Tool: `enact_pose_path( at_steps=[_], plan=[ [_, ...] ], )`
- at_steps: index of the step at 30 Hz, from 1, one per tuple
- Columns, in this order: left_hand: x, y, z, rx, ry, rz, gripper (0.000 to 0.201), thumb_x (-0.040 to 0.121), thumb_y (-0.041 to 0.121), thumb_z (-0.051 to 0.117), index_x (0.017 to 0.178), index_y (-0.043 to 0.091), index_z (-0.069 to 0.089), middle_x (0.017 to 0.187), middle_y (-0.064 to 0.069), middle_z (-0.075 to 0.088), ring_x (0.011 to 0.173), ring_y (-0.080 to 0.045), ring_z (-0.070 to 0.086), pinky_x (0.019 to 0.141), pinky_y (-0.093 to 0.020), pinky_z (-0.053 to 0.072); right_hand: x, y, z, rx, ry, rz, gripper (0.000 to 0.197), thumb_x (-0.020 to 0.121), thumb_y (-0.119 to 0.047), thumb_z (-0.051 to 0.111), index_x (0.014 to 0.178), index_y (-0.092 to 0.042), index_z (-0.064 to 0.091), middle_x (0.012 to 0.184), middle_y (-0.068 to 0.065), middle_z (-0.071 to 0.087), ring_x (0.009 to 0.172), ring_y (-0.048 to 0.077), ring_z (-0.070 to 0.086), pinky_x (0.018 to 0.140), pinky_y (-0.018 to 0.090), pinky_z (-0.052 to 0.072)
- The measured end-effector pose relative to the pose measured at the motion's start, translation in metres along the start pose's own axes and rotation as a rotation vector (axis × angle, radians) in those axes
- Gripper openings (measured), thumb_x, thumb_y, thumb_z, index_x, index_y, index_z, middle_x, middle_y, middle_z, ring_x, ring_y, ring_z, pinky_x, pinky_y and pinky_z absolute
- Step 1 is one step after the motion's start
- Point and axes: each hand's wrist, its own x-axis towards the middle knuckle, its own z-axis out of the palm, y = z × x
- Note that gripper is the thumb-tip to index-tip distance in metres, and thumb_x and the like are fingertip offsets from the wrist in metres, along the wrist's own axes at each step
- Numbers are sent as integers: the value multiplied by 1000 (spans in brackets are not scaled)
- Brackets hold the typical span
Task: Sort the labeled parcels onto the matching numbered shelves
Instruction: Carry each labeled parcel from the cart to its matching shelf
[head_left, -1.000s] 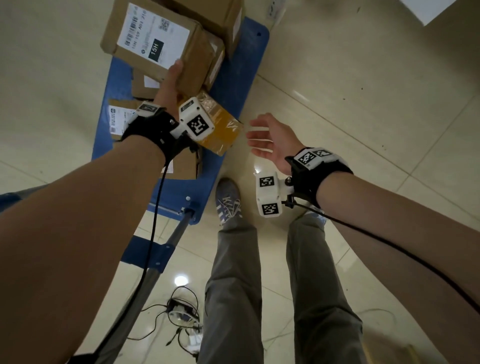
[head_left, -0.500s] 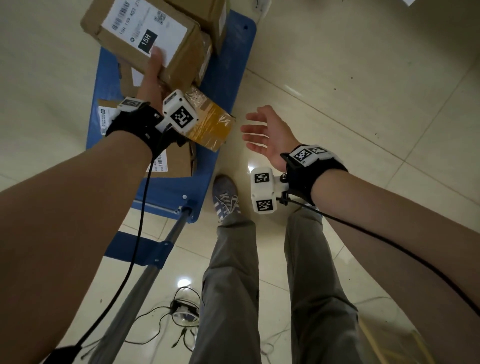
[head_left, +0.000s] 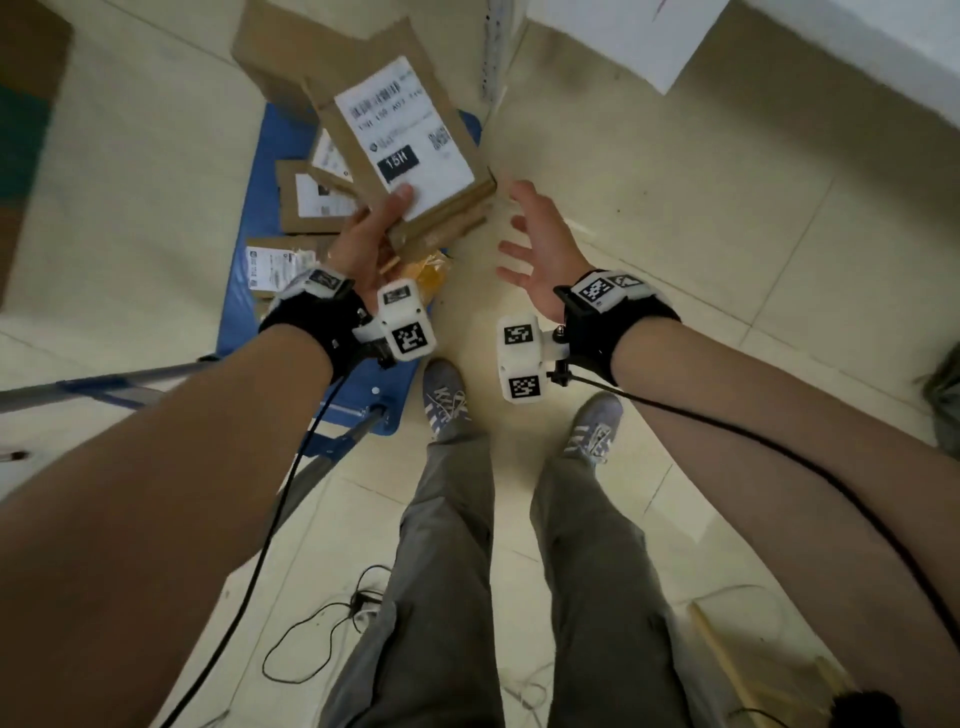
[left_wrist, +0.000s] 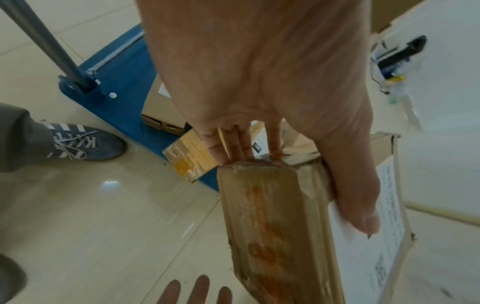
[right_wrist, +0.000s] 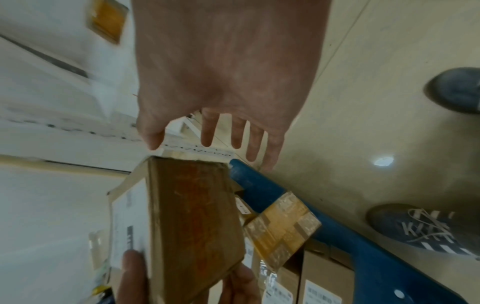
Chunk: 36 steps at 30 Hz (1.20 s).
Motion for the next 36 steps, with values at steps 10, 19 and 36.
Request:
enact_pose_path(
  at_steps=[10,19,36],
  plan=[
    [-162,102,127,231,-257,55,24,74,48,81,82,26,80,77,10,75,77,-11,64,78,-24,48,-190,-102,-106,-137,-61,-221,75,76,-73,67,138,-33,54,126,-5,68,109,17,67,78,37,54],
    [-305,179,227,430,-365,200,50,80,62,64,113,24,61,120,-15,66,114,-33,64,100,-46,52,-358,-164,-200,-117,-64,-419,42,98,-56,51,129,-29,60,121,6,71,111,25,65,83,38,56],
    [-445,252,333,590,-567,391,48,90,62,54,129,35,57,120,-11,63,97,-33,70,83,-48,60,-516,-212,-291,-55,90,-588,31,95,-58,52,110,-36,68,107,8,68,95,26,59,86,40,52]
  ],
)
